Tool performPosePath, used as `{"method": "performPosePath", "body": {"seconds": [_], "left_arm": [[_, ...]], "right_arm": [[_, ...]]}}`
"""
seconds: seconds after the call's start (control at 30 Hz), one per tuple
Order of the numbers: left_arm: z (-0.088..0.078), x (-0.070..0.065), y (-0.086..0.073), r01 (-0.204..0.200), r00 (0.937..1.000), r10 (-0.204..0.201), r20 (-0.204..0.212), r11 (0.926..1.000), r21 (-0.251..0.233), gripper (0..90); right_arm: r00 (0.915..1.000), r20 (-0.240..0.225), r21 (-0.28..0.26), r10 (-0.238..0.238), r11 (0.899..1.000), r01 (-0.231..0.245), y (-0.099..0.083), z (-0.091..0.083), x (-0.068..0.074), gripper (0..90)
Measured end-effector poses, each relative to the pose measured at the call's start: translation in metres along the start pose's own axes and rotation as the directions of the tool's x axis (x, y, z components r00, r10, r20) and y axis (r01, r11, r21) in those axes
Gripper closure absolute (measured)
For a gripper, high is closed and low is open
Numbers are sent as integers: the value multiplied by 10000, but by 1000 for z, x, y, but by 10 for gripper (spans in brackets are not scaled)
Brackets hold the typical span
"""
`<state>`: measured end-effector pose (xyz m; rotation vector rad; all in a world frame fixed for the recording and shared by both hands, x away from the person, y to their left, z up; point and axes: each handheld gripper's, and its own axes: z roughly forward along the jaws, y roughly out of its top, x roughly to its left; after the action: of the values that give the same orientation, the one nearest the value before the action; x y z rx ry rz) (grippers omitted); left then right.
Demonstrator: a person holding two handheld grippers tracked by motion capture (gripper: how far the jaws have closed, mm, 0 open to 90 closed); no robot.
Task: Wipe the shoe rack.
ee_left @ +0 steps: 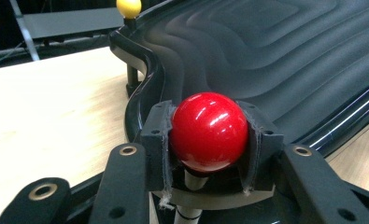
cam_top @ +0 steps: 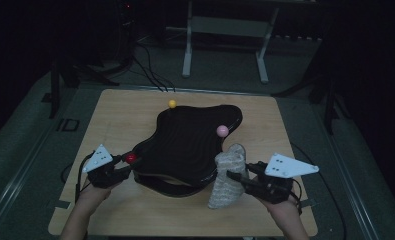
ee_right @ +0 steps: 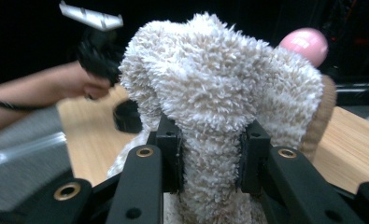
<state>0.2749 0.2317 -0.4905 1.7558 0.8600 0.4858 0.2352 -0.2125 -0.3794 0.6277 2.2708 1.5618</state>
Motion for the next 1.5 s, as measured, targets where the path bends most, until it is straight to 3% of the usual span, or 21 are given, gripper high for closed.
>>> {"method": "performPosePath", "body": {"seconds": [0.17, 0.27, 0.33, 0.53, 0.73, 0.87, 0.93, 1.07, 1.13, 1.2, 1.33, 1.43, 1.5], "left_arm": [[0, 0, 0, -9, 10000, 9, 26, 10000, -18, 594], [0, 0, 0, -5, 10000, 5, 55, 10000, -3, 594], [0, 0, -1, 8, 10000, -8, 48, 10000, -35, 594], [0, -1, 0, 20, 10000, -20, 20, 10000, -35, 594], [1, -3, 1, -65, 10000, 64, 26, 10000, 39, 594], [1, -3, -2, -32, 9999, 34, 100, 9998, -173, 594], [1, -4, -1, -50, 9999, 52, 99, 9999, -147, 594], [1, -5, -2, -52, 9999, 53, 92, 9998, -175, 594], [1, -6, -2, -11, 10000, 12, 69, 9999, -140, 594], [0, -6, -2, 68, 9999, -67, 117, 9999, -138, 594], [1, -8, -1, 57, 10000, -58, -57, 9999, -145, 593], [1, -9, -2, 58, 9999, -61, -131, 9998, -191, 593], [1, -10, -2, 71, 9997, -75, -227, 9998, -206, 593]], "right_arm": [[9991, 377, 233, 192, 9995, -200, -3, 3, -3, 687], [9997, 241, -343, -63, 9994, 71, 9, -7, 7, 687], [9997, 137, -356, -184, 9992, 189, 8, -4, 11, 687], [9982, 537, -172, 249, 9996, -240, -3, 2, 3, 691], [9966, 796, -148, -199, 9997, 212, 6, -2, 9, 690], [9936, 1084, 133, 318, 9994, -334, -4, 5, -4, 691], [9906, 1316, 191, 373, 9990, -401, -3, 4, -8, 690], [9916, 1260, -261, 282, 9993, -251, 4, 0, -4, 688], [9892, 1458, -112, 148, 9998, -133, 2, 5, -3, 688], [9864, 1566, -160, 490, 9988, -470, -2, 8, -8, 689], [9810, 1797, 162, 732, 9969, -774, -1, 9, -14, 690], [9842, 1713, -148, 460, 9989, -441, 7, 5, -5, 689], [9812, 1931, -48, 68, 10000, -59, 6, 8, 1, 689]]}}
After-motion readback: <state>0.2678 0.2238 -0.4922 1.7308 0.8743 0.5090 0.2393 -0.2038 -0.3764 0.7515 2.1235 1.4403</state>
